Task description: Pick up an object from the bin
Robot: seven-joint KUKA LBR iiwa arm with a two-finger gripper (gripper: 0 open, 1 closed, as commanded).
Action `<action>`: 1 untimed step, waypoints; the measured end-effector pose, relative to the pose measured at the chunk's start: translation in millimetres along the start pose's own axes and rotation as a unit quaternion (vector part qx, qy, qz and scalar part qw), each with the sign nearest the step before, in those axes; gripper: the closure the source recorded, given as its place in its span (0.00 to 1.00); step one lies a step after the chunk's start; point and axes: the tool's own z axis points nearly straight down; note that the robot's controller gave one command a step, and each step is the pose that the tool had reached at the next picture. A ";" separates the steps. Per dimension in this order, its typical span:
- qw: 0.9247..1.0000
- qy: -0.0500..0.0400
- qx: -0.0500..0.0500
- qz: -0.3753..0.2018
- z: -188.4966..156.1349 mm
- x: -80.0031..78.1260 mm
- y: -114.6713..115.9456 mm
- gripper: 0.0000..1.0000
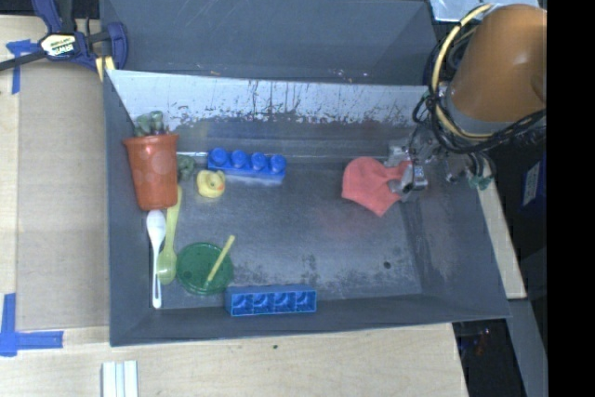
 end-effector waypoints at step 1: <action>0.999 -0.007 0.002 -0.033 1.9 9.7 7.2 1.00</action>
Offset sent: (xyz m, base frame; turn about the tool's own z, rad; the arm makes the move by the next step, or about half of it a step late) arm -0.0035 -0.0105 0.2271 -0.0792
